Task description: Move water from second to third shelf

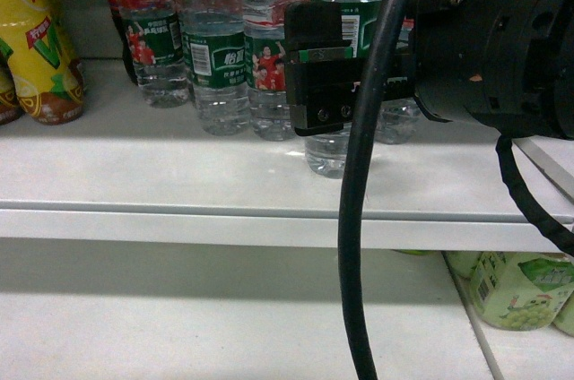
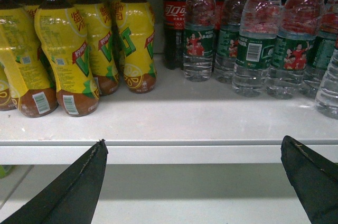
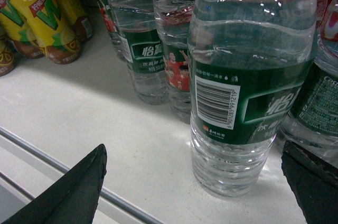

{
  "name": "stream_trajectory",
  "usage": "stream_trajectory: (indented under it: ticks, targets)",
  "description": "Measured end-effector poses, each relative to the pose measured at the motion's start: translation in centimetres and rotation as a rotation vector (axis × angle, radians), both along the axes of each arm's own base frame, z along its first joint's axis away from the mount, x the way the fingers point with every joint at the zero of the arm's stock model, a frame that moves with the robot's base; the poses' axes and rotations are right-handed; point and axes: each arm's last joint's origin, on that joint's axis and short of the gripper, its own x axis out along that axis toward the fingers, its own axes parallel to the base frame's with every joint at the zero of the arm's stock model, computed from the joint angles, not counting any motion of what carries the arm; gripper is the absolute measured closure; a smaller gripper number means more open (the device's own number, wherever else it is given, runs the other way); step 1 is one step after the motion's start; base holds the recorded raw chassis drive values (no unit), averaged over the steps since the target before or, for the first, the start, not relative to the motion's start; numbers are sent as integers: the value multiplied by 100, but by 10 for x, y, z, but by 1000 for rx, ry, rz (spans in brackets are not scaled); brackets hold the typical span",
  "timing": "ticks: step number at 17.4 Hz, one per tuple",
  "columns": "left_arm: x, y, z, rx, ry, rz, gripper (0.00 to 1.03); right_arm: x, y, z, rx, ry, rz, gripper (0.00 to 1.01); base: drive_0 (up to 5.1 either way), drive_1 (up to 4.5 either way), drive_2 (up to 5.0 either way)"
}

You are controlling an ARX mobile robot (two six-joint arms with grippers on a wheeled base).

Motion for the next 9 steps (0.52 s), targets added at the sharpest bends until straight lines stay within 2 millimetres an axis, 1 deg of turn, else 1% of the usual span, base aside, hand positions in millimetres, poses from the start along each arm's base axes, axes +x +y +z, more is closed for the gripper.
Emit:
stream_trajectory:
  ticks: [9]
  targets:
    - [0,0,0,0,0,0,5,10,4,4,2,-8,-32,3,0,0,0]
